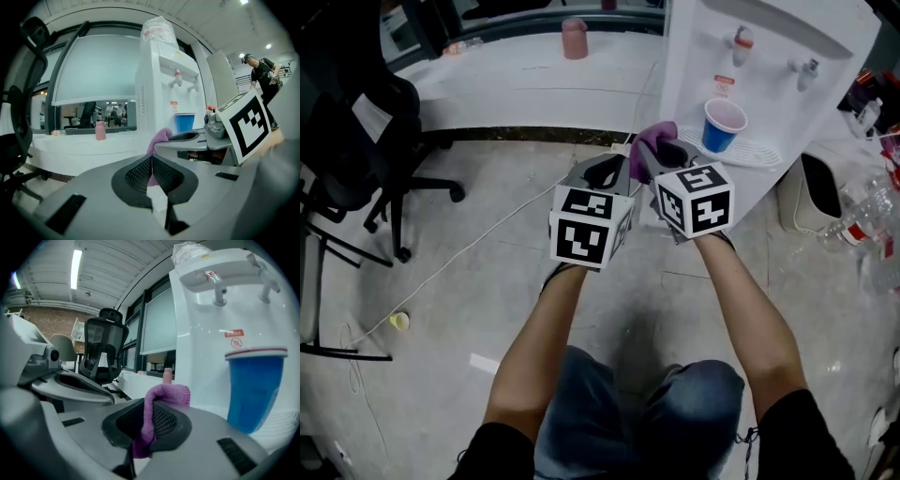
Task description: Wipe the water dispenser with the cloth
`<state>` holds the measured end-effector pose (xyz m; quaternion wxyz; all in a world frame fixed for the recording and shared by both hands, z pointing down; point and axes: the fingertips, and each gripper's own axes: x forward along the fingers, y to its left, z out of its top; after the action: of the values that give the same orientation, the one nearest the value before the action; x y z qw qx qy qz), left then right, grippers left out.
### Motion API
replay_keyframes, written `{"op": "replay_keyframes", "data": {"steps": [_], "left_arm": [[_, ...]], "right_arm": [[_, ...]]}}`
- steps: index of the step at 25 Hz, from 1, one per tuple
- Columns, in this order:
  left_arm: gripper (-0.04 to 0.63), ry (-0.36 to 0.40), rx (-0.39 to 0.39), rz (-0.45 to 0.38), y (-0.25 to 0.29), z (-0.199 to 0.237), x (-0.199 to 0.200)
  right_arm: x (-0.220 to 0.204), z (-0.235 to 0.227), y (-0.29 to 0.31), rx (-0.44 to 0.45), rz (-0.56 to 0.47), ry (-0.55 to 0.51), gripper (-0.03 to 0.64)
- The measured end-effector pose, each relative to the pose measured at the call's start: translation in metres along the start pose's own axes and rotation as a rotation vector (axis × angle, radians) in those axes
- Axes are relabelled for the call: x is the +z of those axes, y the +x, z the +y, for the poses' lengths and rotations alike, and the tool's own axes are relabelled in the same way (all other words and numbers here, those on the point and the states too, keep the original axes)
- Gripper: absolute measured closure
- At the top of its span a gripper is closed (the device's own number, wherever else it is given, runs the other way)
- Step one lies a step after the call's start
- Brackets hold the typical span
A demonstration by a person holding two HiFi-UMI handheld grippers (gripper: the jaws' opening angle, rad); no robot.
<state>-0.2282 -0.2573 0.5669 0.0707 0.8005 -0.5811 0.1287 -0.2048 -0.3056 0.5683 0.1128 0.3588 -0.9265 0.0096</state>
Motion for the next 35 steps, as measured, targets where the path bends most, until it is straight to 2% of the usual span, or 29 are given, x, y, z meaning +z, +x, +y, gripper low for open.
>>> {"op": "replay_keyframes", "data": {"steps": [7, 14, 30, 35], "left_arm": [[0.569, -0.006, -0.014, 0.036, 0.008, -0.007, -0.029], [0.569, 0.004, -0.046, 0.042, 0.019, -0.022, -0.033], [0.569, 0.023, -0.142, 0.047, 0.05, -0.072, -0.028], [0.569, 0.025, -0.157, 0.044, 0.058, -0.079, -0.029]], "right_arm": [[-0.044, 0.005, 0.002, 0.008, 0.051, 0.017, 0.584], [-0.057, -0.014, -0.011, -0.037, 0.05, 0.04, 0.584], [-0.085, -0.102, -0.082, -0.22, 0.08, 0.071, 0.584], [-0.094, -0.137, -0.111, -0.297, 0.106, 0.018, 0.584]]}}
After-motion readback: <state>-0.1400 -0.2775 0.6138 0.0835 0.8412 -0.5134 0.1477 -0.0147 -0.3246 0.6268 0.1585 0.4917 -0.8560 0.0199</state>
